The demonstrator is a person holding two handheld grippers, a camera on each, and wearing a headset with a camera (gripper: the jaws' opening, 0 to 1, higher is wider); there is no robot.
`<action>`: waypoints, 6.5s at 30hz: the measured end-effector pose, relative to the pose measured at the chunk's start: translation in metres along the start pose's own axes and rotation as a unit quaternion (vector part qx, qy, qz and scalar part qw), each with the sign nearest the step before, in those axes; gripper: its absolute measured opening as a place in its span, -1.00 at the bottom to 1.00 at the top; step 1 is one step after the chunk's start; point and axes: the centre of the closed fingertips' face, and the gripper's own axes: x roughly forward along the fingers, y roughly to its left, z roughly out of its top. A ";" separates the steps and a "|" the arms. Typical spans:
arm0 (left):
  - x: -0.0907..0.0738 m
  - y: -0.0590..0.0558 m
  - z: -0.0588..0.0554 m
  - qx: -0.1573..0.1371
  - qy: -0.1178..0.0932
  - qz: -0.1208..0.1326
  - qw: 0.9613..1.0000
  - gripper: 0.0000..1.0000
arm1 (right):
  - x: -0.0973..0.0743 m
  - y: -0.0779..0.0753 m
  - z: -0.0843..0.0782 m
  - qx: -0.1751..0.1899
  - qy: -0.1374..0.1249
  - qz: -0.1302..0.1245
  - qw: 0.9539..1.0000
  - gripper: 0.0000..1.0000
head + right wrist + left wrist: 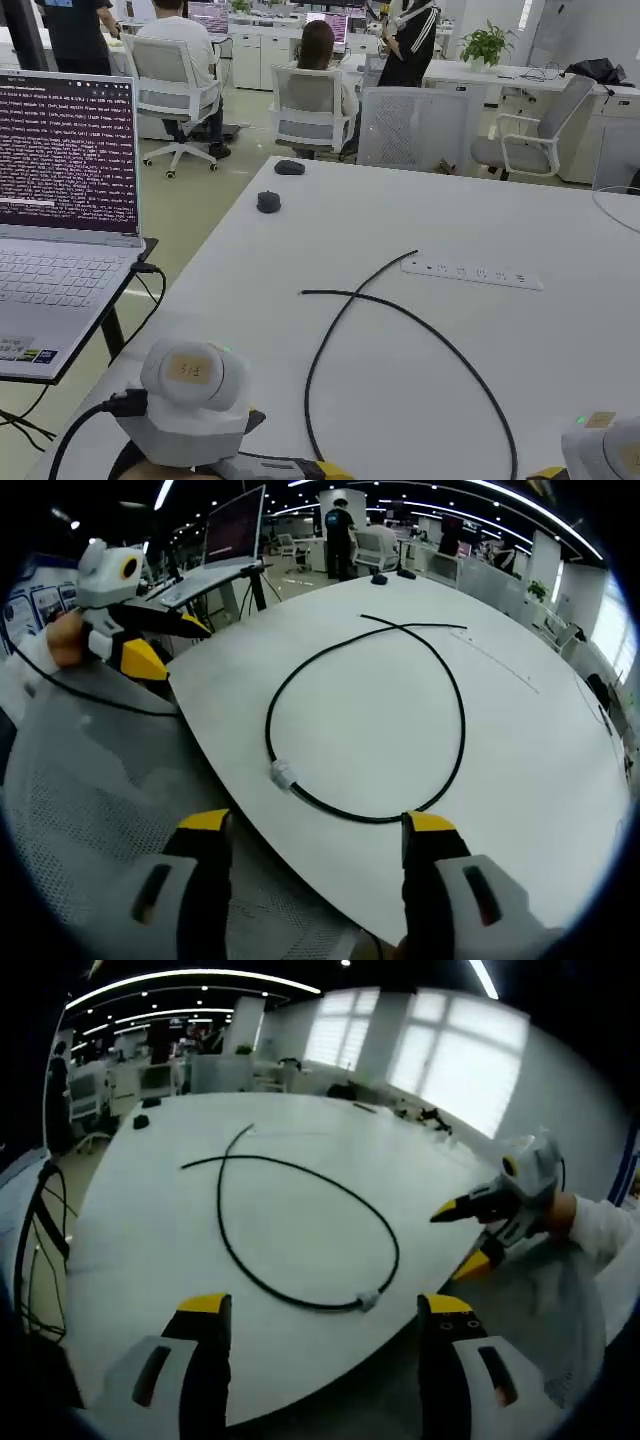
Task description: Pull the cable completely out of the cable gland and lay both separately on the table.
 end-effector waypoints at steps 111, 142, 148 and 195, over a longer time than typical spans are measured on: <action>0.005 0.013 -0.007 -0.011 0.012 0.014 1.000 0.37 | 0.112 0.029 -0.003 -0.167 0.036 0.165 0.971 -0.64; 0.003 -0.051 0.044 0.100 -0.091 -0.103 0.985 0.05 | 0.011 0.039 0.076 -0.259 -0.063 0.164 0.950 -0.78; 0.008 -0.072 0.060 0.140 -0.106 -0.147 0.973 -0.15 | -0.029 0.046 0.103 -0.301 -0.112 0.149 0.935 -0.78; -0.030 -0.158 0.124 0.122 -0.196 -0.352 0.907 -0.69 | -0.128 0.066 0.137 -0.444 -0.239 0.129 0.854 -0.78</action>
